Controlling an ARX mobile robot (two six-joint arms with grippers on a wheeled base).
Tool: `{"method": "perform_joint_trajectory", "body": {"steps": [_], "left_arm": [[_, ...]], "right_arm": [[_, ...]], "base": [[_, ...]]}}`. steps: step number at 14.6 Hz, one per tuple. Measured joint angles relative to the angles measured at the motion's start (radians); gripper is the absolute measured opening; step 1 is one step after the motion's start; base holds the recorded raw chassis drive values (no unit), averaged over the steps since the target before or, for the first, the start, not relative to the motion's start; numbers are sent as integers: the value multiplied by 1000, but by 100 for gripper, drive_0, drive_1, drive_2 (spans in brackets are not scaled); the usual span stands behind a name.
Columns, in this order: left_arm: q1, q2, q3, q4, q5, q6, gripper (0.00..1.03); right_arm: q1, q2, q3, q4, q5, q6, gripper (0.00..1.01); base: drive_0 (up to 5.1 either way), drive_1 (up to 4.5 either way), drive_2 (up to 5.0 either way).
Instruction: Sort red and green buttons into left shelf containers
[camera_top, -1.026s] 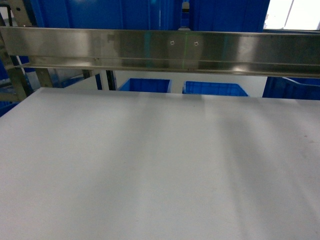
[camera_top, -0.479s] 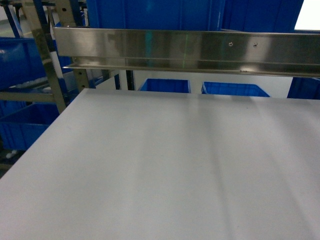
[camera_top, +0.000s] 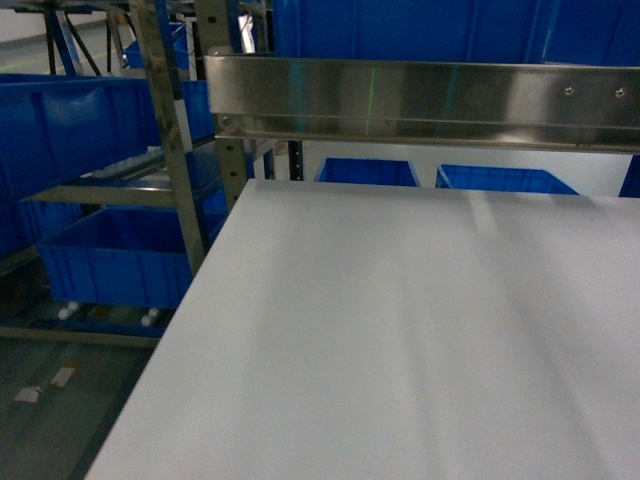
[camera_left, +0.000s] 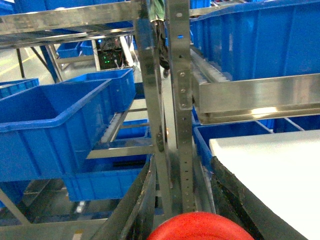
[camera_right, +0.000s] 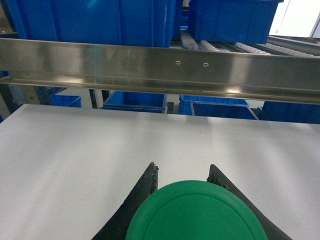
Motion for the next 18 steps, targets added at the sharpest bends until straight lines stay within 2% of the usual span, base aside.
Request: {"method": "perform_joint_trajectory", "body": {"steps": [18], "left_arm": [[-1,1,0,0,0,0,30]], "right_arm": [[0,0,0,0,0,0,26]], "base": [[-493,243,243]]}}
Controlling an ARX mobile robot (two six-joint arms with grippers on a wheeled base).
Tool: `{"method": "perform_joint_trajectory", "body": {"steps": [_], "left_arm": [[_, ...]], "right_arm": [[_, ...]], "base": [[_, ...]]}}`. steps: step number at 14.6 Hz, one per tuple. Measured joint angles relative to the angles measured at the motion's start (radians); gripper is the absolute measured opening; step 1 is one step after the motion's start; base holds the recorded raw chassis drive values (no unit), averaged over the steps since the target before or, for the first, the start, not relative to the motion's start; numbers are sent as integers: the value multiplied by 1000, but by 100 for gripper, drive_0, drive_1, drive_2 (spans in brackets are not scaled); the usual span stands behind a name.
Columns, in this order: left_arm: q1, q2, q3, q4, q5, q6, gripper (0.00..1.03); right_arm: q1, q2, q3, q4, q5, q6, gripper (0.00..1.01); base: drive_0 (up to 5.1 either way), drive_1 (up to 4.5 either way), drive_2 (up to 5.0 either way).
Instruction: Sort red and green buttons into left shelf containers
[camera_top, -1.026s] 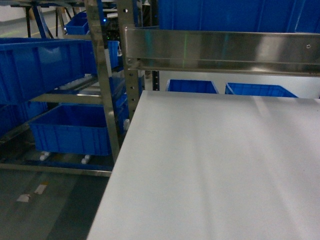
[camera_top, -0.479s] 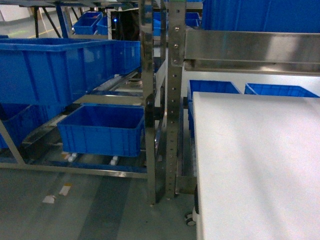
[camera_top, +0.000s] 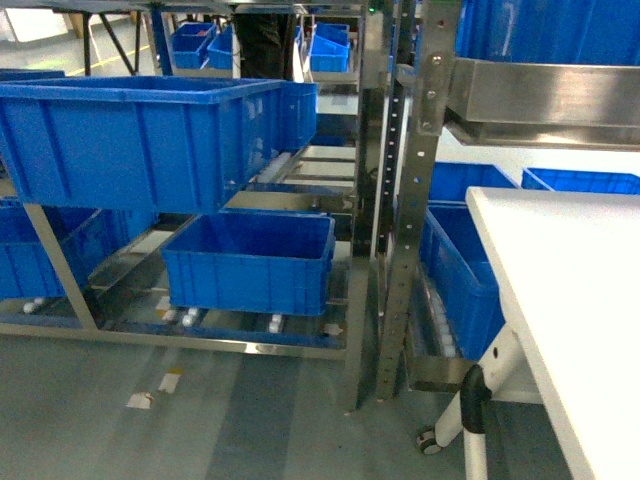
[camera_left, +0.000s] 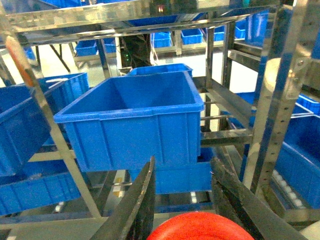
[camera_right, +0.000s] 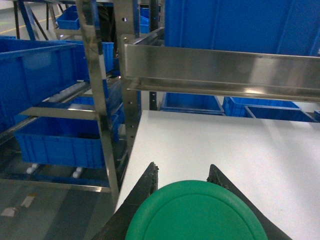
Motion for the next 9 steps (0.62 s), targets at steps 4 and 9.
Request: {"method": "perform_joint_trajectory", "body": {"steps": [4,9], "left_arm": [[2,0,0,4,3,0,30],[3,0,0,2,-1,0,30]], "right_arm": [[1,0,0,0,0,0,26],[1,0,0,-2,0,0,26]], "base": [[-480,256,256],[-480,256,256]]}}
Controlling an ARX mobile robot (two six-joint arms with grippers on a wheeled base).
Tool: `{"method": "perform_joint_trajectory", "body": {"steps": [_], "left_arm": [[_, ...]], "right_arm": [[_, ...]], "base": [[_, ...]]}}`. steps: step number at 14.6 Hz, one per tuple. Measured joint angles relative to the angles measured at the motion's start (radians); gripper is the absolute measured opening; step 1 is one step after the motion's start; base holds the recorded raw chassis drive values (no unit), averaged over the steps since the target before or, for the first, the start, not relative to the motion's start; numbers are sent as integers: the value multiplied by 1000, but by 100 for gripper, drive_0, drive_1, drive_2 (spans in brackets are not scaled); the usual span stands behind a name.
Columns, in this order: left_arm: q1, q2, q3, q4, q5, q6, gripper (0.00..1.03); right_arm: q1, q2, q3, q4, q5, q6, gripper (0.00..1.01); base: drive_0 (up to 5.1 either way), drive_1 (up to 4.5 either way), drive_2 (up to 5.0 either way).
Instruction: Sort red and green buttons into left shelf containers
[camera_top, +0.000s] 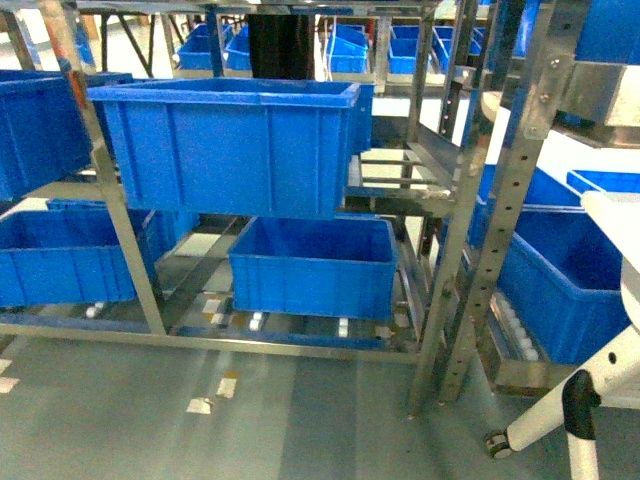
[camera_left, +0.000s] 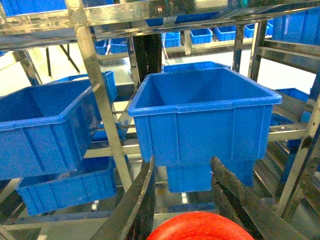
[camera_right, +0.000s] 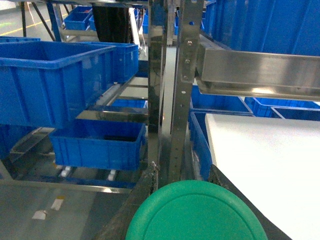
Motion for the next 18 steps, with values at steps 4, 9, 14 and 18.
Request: {"method": "perform_joint_trajectory", "body": {"steps": [4,9,14,18], "left_arm": [[0,0,0,2,0,0,30],[-1,0,0,3,1,0,30],[-1,0,0,-1,1,0,30],[-1,0,0,-1,0,0,30]], "right_arm": [[0,0,0,1,0,0,26],[0,0,0,2,0,0,26],[0,0,0,2,0,0,26],[0,0,0,1,0,0,26]], "base": [[-490,251,251],[-494,247,247],[-501,244,244],[-493,252,252]]}}
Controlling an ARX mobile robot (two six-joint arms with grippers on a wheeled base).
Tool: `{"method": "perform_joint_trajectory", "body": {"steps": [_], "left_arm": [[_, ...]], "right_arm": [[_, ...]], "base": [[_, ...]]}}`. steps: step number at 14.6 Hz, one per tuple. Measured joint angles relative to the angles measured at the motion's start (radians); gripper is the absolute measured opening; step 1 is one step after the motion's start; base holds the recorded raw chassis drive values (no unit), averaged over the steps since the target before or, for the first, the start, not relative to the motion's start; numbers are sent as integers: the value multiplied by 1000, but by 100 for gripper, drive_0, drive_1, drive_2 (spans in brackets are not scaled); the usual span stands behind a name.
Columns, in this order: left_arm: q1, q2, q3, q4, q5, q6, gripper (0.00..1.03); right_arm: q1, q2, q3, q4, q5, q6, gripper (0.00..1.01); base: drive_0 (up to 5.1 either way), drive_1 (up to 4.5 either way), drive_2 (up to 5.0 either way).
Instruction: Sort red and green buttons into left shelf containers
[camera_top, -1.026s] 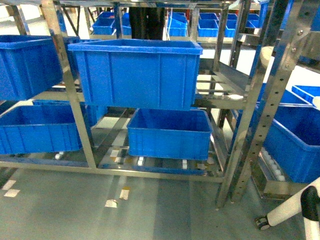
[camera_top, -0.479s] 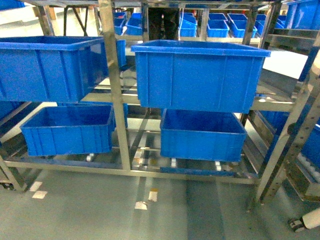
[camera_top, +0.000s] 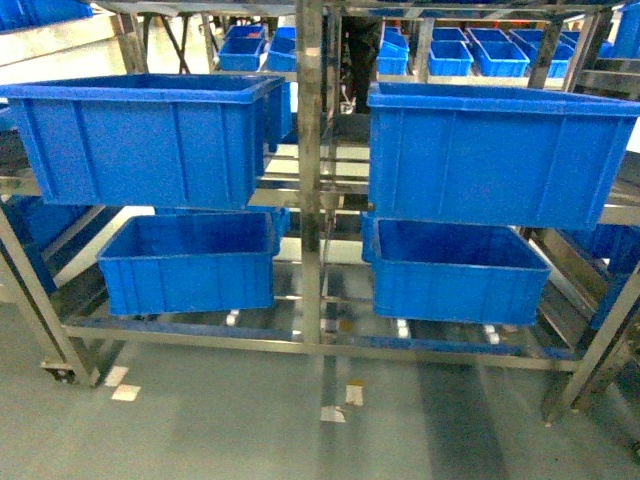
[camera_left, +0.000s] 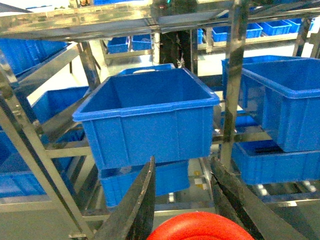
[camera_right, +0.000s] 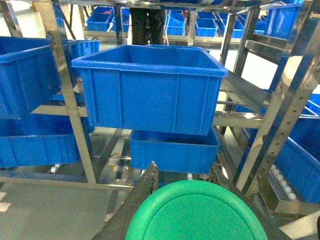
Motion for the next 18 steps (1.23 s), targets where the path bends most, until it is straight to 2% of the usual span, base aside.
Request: {"method": "perform_joint_trajectory", "body": {"steps": [1,18], "left_arm": [[1,0,0,5,0,0,30],[-1,-4,0,3,0,0,30]], "right_arm": [[0,0,0,1,0,0,26],[4,0,0,2,-2,0,26]], "base": [[-479,257,257],[0,0,0]]}}
